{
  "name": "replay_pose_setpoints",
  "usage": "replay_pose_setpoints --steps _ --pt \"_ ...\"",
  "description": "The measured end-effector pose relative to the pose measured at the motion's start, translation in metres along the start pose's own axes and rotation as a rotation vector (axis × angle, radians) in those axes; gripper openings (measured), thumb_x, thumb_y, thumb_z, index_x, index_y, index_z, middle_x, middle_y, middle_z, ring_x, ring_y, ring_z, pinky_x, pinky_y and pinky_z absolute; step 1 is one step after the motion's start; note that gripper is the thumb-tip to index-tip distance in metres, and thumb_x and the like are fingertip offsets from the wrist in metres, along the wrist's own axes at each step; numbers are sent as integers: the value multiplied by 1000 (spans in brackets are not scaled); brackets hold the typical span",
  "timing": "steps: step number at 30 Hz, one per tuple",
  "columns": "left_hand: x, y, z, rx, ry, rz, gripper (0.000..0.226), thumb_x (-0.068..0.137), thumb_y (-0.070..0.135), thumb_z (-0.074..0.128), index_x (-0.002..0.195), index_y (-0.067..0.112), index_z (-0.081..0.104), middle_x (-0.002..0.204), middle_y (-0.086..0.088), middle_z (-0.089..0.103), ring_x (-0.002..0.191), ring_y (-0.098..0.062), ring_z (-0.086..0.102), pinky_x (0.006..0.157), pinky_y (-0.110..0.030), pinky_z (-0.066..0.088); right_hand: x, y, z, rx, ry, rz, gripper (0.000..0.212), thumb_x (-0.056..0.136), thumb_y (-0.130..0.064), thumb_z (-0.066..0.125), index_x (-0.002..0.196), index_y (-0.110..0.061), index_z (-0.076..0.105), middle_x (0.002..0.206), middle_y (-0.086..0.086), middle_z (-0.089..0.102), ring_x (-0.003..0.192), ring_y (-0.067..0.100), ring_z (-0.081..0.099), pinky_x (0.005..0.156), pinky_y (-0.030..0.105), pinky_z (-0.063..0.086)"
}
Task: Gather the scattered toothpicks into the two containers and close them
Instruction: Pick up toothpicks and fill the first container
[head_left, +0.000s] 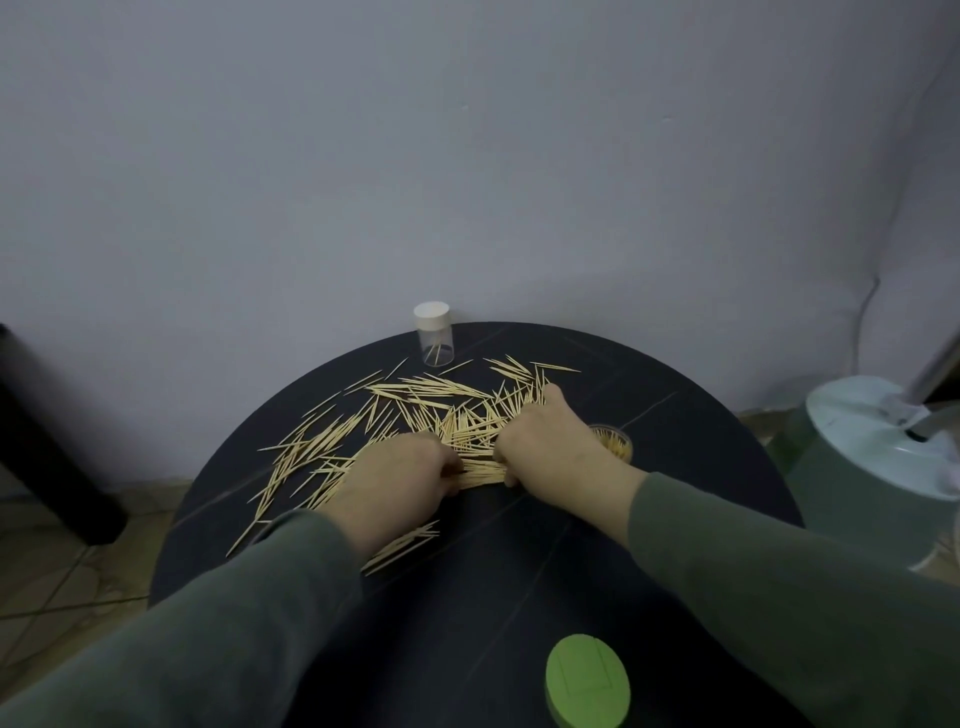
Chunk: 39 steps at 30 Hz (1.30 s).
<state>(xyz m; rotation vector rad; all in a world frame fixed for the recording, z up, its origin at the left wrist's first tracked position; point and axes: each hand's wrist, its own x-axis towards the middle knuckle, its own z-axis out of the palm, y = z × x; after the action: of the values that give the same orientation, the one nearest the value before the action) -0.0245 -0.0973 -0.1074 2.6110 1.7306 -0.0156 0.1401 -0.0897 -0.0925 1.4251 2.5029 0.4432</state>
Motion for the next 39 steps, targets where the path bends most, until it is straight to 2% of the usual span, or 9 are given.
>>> replay_pose_setpoints --steps 3,6,10,18,24,29,32,39 --pt "0 0 -1 25 8 10 26 96 38 53 119 34 64 116 8 60 106 -13 58 88 -32 52 0 -1 0 -19 3 17 12 97 -26 54 98 -19 64 87 -3 60 97 21 60 99 46 28" --pt "0 2 -1 48 27 10 26 97 37 51 118 32 66 113 7 62 104 -13 58 87 -32 53 -2 -3 -1 -49 11 29 13 98 -24 51 85 -21 54 82 -3 54 94 21 60 98 45 28" --pt "0 5 -1 53 55 -6 24 97 35 50 115 28 65 110 6 62 100 -12 59 85 -30 54 -3 -5 -4 -93 1 32 17 97 -19 50 80 -19 48 78 -3 51 89 21 58 99 46 28" --pt "0 3 2 48 116 -35 24 98 34 48 112 26 65 112 7 62 101 -13 60 82 -29 52 -5 -4 -8 -82 21 57 15 96 -18 51 82 -19 47 84 -2 52 97 22 58 104 49 27" --pt "0 1 4 -44 165 -118 22 97 37 51 110 29 66 109 10 63 99 -10 60 85 -31 54 -7 1 -11 -31 46 119 8 96 -21 54 95 -19 61 97 0 64 102 22 57 104 51 27" --pt "0 6 8 -60 189 -143 21 98 35 51 111 27 65 109 8 62 100 -11 59 82 -27 51 -9 -3 -9 -54 35 98 9 96 -19 52 87 -19 52 83 -2 53 97 21 57 102 49 28" --pt "1 8 9 -49 163 -161 21 98 34 50 110 27 65 111 7 62 101 -14 59 82 -30 50 -9 -7 -7 -78 37 96 13 96 -18 50 83 -18 48 79 -2 50 95 22 57 101 48 28" --pt "1 8 7 -14 128 -170 22 96 36 53 112 31 67 111 8 64 102 -13 61 84 -30 53 -9 -8 -6 -80 14 88 9 97 -19 49 92 -18 56 81 -1 51 96 22 56 101 48 28"
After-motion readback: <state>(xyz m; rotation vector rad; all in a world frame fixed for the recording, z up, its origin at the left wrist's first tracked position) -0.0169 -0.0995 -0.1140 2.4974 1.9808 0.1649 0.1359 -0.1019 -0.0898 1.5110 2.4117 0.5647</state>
